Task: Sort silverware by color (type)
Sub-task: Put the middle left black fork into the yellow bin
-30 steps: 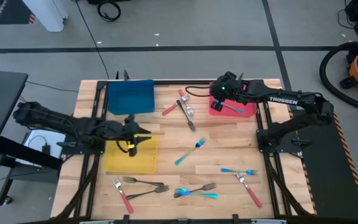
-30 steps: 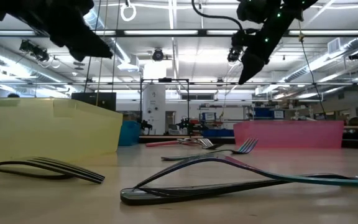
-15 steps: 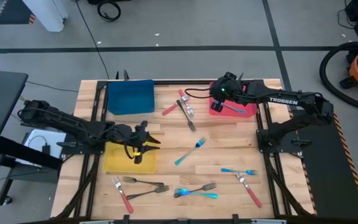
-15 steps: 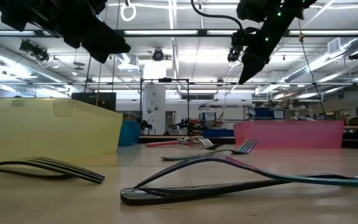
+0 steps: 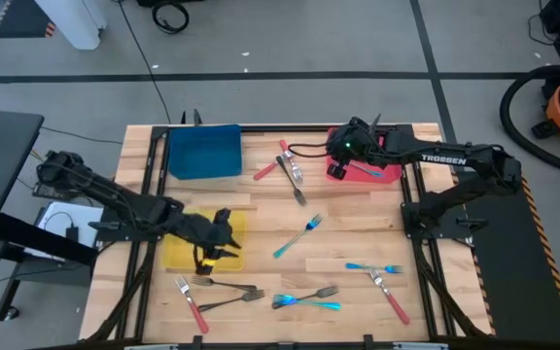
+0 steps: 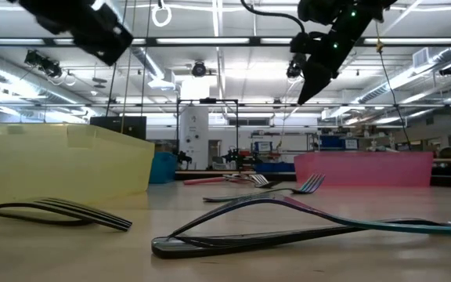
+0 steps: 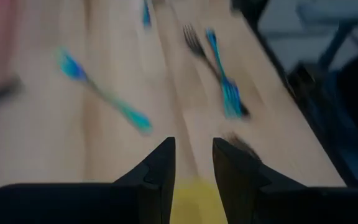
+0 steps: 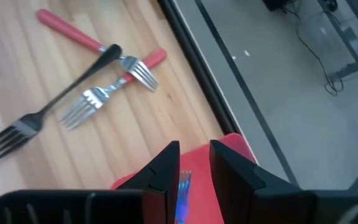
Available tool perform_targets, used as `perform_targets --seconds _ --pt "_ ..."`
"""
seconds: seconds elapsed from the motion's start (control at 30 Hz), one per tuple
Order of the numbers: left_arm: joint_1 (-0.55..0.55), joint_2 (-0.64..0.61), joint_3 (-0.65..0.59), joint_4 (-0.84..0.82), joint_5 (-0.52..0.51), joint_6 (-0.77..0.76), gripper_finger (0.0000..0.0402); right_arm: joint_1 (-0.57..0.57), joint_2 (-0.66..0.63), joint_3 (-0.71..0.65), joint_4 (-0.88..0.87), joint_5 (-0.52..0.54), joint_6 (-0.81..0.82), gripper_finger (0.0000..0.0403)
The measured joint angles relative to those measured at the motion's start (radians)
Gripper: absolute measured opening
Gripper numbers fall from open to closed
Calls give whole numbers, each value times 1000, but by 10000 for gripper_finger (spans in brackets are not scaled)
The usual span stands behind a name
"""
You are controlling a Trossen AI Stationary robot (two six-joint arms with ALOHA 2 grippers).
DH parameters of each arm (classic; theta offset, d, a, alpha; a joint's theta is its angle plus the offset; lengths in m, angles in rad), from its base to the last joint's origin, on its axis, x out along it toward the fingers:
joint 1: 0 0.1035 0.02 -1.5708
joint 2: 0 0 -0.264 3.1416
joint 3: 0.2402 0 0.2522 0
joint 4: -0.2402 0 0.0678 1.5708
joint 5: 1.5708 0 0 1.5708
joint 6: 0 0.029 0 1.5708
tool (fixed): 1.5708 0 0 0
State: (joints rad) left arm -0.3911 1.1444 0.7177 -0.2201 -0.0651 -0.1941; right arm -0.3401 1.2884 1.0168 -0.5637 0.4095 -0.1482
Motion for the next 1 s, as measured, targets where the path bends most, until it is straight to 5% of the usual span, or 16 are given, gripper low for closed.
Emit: perform_targets --seconds 0.2,0.53,1.0 --pt "-98 65 92 -244 -1 -195 108 55 0 0 1 -2 0 96" --pt "-231 181 95 -257 12 -329 108 115 0 0 1 -3 99 96" --pt "-242 373 93 -235 12 -373 107 135 0 0 1 -4 157 96"
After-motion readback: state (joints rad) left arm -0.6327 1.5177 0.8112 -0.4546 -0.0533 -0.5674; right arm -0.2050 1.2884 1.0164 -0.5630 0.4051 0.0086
